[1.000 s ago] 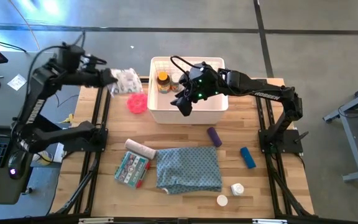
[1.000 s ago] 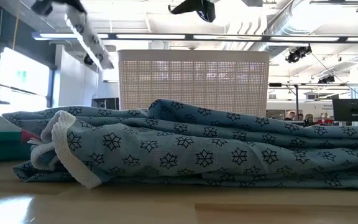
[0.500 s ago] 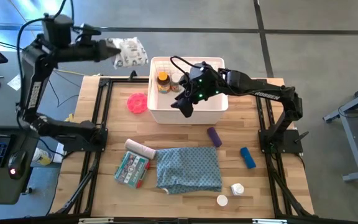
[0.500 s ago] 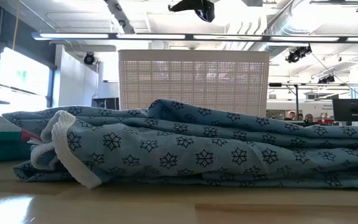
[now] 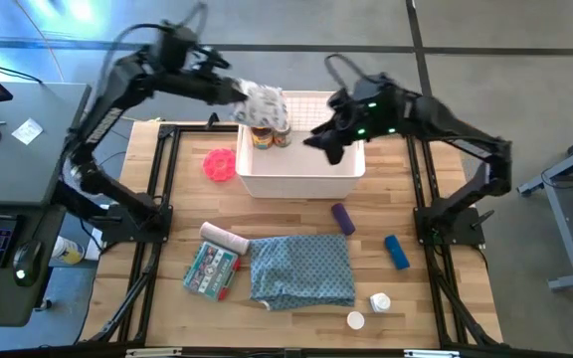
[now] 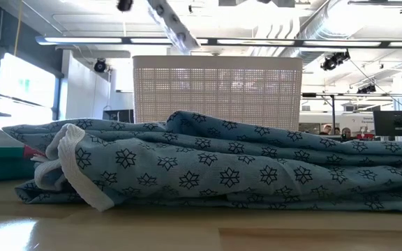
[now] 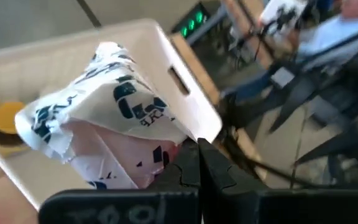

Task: Pick & place medical supplies in basket/bin
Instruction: Put the mailer bag into the white bin

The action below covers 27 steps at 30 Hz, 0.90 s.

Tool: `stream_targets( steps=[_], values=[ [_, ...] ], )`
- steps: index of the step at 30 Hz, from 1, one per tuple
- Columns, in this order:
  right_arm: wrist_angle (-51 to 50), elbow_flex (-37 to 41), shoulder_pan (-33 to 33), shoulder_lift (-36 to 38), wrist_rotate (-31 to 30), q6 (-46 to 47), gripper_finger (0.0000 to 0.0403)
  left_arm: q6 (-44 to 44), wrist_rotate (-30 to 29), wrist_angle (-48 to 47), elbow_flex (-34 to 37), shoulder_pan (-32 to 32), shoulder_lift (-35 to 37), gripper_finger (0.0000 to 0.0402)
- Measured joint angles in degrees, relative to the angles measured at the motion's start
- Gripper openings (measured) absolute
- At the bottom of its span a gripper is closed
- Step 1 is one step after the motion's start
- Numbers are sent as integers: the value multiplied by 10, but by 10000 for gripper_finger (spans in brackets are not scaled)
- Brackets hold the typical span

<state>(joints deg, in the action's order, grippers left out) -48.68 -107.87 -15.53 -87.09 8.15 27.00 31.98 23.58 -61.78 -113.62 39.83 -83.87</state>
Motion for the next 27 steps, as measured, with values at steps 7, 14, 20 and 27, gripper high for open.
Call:
stream_targets(
  steps=[7,14,20,27],
  values=[
    [-39,0,0,61,-94,0,204,-48,-6,5,0,-43,-93,22],
    [-91,0,2,85,-129,14,204,-82,4,3,0,-52,-169,22],
    [-108,0,2,82,-128,15,204,-98,-2,2,0,-62,-228,22],
    [-108,0,2,80,-128,15,204,-118,-2,0,0,-86,-282,22]
  ],
)
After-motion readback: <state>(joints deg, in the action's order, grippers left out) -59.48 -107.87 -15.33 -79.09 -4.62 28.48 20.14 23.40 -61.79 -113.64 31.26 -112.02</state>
